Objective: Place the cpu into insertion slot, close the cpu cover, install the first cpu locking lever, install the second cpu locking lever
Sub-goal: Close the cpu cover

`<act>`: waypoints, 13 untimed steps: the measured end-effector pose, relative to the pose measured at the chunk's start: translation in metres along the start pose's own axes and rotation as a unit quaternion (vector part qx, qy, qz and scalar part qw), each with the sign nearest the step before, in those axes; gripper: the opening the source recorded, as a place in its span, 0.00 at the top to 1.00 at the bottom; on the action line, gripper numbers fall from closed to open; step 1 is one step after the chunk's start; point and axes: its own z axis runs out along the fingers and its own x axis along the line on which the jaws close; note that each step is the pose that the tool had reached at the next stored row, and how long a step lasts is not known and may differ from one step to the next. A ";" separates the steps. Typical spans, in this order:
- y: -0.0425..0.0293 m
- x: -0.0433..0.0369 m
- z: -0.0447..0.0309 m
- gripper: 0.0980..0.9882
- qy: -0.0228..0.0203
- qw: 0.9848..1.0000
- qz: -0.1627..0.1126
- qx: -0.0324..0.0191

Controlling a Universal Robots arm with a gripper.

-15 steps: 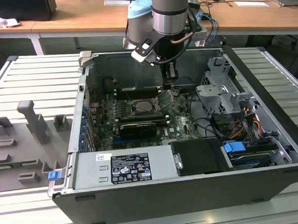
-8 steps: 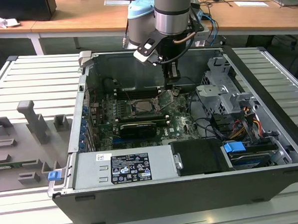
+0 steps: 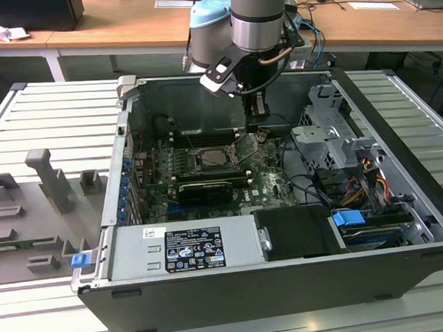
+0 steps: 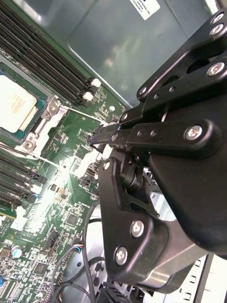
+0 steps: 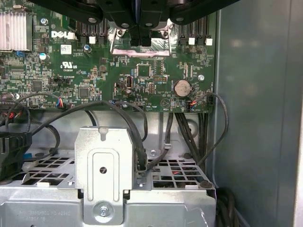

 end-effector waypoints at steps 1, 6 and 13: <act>0.0001 0.0000 0.0000 0.99 0.000 1.000 0.000 0.000; 0.0021 0.0000 0.0002 0.99 0.000 1.000 0.000 0.000; 0.0046 -0.0001 0.0004 0.99 0.000 1.000 0.000 0.000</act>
